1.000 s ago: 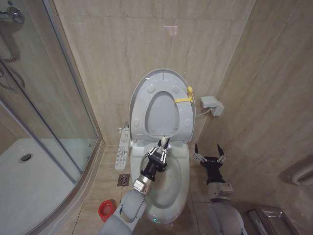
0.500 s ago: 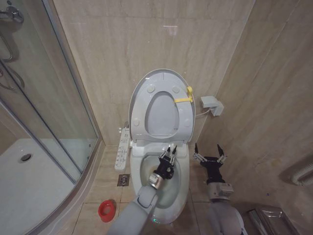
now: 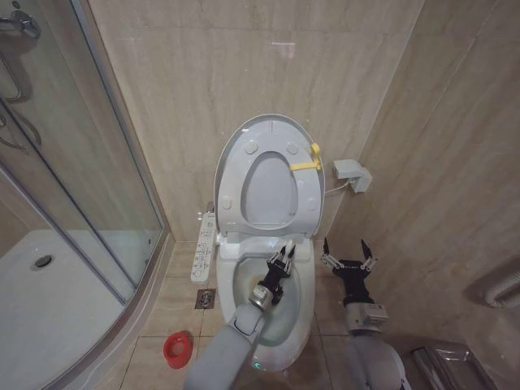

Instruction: Open the toilet lid, clean the toilet bowl with a toilet brush, close the toilet lid, and flush.

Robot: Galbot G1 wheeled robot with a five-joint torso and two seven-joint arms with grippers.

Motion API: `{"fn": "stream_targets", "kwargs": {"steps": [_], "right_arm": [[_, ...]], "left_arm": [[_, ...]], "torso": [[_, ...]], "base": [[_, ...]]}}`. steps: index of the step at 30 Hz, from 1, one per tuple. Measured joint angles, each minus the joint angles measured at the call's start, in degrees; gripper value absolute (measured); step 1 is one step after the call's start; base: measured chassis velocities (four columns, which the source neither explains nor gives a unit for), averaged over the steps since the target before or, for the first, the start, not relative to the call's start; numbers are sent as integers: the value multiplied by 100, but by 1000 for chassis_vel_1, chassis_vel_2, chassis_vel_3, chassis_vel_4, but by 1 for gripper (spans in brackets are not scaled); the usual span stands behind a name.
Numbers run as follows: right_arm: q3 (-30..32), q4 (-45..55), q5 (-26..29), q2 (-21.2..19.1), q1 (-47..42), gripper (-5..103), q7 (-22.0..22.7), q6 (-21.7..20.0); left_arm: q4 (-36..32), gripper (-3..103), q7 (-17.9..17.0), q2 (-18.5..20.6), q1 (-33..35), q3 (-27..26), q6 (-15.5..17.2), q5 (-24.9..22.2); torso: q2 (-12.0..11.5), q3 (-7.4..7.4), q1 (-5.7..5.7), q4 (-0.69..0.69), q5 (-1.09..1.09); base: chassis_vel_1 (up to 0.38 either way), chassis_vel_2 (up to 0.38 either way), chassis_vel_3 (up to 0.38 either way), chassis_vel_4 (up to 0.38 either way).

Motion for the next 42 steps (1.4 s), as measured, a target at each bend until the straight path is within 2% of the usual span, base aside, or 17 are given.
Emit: {"fn": "stream_targets", "kwargs": {"steps": [6, 9, 14, 19, 22, 23, 26, 28, 31, 32, 34, 36, 38, 39, 42], "right_arm": [[0, 0, 0, 0, 0, 100, 0, 0], [0, 0, 0, 0, 0, 100, 0, 0], [0, 0, 0, 0, 0, 100, 0, 0], [0, -1, 0, 0, 0, 100, 0, 0], [0, 0, 0, -1, 0, 100, 0, 0], [0, 0, 0, -1, 0, 100, 0, 0], [0, 0, 0, 0, 0, 100, 0, 0], [0, 0, 0, 0, 0, 100, 0, 0], [0, 0, 0, 0, 0, 100, 0, 0], [0, 0, 0, 0, 0, 100, 0, 0], [1, 0, 0, 0, 0, 100, 0, 0], [-1, 0, 0, 0, 0, 100, 0, 0], [0, 0, 0, 0, 0, 100, 0, 0], [0, 0, 0, 0, 0, 100, 0, 0], [0, 0, 0, 0, 0, 100, 0, 0]], "left_arm": [[-323, 19, 2, 59, 27, 100, 51, -53], [102, 19, 27, 43, -25, 81, -15, -26], [322, 19, 51, 80, -56, 41, -50, -20], [-231, 19, -1, 242, 73, 34, 60, 0], [-1583, 19, -140, 593, 441, -15, 539, -73], [-1583, 19, -140, 593, 441, -15, 539, -73], [-2717, 19, -247, 935, 811, -148, 907, -104], [-2945, 19, -268, 1002, 898, -186, 968, -104], [-3787, 19, -347, 1220, 1269, -404, 1204, -66], [-3787, 19, -347, 1220, 1269, -404, 1204, -66], [-4592, 19, -418, 1426, 1788, -713, 1306, 7], [-4769, 19, -435, 1481, 1939, -806, 1321, 19], [-5291, 19, -528, 1643, 2463, -1103, 1365, 80], [-5291, 19, -528, 1643, 2463, -1103, 1365, 80], [-5946, 19, -680, 1810, 3245, -1515, 1396, 170]], "torso": [[0, -1, 0, -2, -1], [0, 0, 0, 0, 0], [0, -1, 0, 0, 0], [0, 0, 0, -2, -1], [0, 0, 0, -2, -1], [0, 0, 0, -2, -1], [0, -1, 0, 0, -1], [0, -1, -1, 0, 0], [0, -1, -1, -2, -1], [0, -1, -1, -2, -1], [1, -1, -1, -2, -1], [0, -1, -1, -2, -1], [1, -1, -1, -1, -1], [1, -1, -1, -1, -1], [1, -1, -1, -1, -1]], "base": [[0, 0, 0, 0], [0, 0, 0, 0], [0, 0, 0, 0], [0, 0, 0, 0], [0, 0, 0, 0], [0, 0, 0, 0], [0, 0, 0, 0], [0, 0, 0, 0], [0, 0, 0, 0], [0, 0, 0, 0], [0, 0, 0, 0], [0, 0, 0, 0], [0, 0, 0, 0], [0, 0, 0, 0], [0, 0, 0, 0]]}}
